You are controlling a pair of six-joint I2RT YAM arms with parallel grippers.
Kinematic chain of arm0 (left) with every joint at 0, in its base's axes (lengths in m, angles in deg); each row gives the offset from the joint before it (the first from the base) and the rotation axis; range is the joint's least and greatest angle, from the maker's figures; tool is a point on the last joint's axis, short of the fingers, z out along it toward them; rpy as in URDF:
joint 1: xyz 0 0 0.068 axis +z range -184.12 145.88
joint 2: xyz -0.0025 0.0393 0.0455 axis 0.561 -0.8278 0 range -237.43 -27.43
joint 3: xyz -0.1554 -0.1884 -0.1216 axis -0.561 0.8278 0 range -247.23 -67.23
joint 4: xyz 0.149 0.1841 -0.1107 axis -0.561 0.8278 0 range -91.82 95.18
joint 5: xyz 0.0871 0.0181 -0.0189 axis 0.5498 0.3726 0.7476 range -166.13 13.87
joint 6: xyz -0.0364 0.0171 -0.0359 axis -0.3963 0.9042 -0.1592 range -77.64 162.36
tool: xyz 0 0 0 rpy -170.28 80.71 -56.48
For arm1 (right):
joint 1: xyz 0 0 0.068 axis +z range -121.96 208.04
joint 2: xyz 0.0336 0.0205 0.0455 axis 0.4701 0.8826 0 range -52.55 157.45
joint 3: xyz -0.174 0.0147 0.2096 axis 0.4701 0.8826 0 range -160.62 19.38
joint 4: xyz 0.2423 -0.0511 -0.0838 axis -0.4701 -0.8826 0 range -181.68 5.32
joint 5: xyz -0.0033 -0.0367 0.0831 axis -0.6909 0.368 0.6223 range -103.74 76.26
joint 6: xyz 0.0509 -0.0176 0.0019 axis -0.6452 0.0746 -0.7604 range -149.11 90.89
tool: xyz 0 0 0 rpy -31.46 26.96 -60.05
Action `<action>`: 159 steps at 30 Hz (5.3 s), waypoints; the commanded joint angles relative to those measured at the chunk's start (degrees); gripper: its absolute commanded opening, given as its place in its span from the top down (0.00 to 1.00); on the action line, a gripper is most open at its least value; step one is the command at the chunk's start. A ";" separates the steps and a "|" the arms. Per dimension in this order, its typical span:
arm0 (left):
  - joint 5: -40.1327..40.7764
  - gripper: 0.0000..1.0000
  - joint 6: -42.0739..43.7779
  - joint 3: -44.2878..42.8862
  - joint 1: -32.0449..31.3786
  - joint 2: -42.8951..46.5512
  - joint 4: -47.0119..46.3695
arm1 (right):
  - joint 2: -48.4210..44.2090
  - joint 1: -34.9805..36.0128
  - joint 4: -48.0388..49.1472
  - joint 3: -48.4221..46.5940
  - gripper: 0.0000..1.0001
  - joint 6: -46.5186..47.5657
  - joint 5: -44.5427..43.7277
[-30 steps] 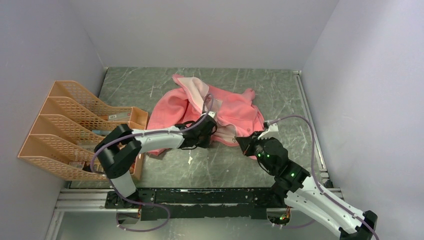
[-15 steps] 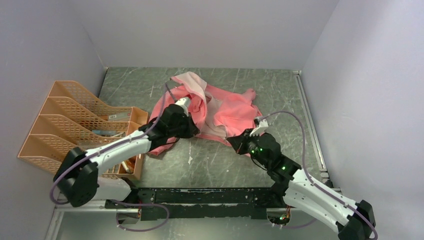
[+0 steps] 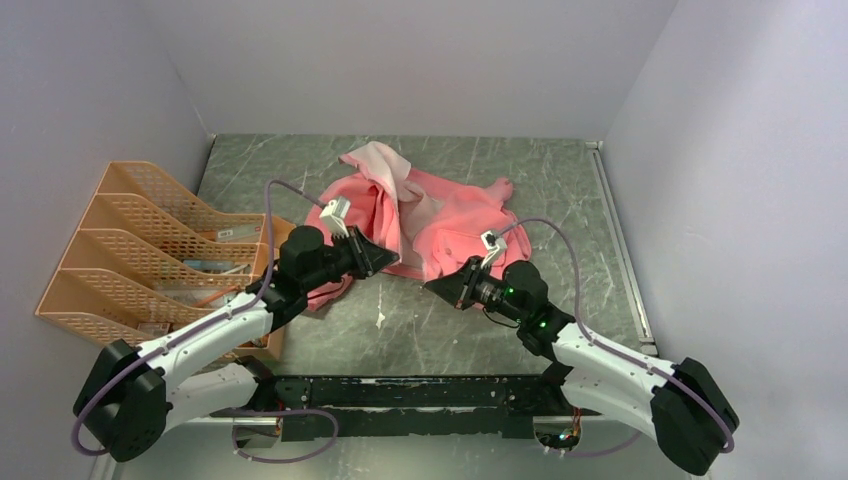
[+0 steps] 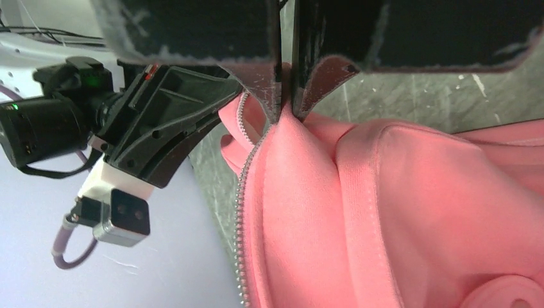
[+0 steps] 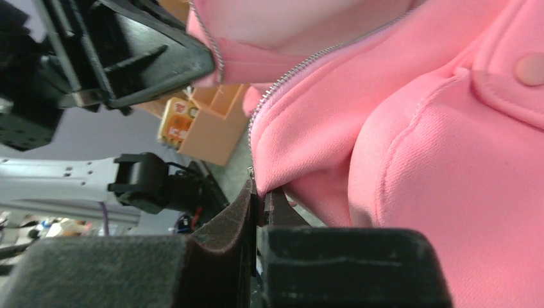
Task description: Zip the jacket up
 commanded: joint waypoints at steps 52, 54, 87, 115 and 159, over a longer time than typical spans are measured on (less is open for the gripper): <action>-19.84 0.92 -8.58 13.60 0.34 2.23 -42.09 | 12.99 -0.37 46.35 5.15 1.00 -15.44 12.95; -19.90 0.92 -8.83 13.73 0.34 2.11 -42.67 | 13.20 -0.30 46.70 5.18 1.00 -15.58 12.96; -21.12 0.92 -9.55 14.05 0.34 0.08 -45.63 | 14.05 -0.30 50.30 5.27 1.00 -16.57 14.42; -24.92 0.92 -10.50 13.92 0.34 -2.81 -49.13 | 13.38 -0.31 49.05 3.49 1.00 -16.61 11.63; -22.01 0.92 -10.43 13.35 -0.09 -5.03 -47.28 | 9.14 1.37 40.63 -1.06 1.00 -12.47 6.15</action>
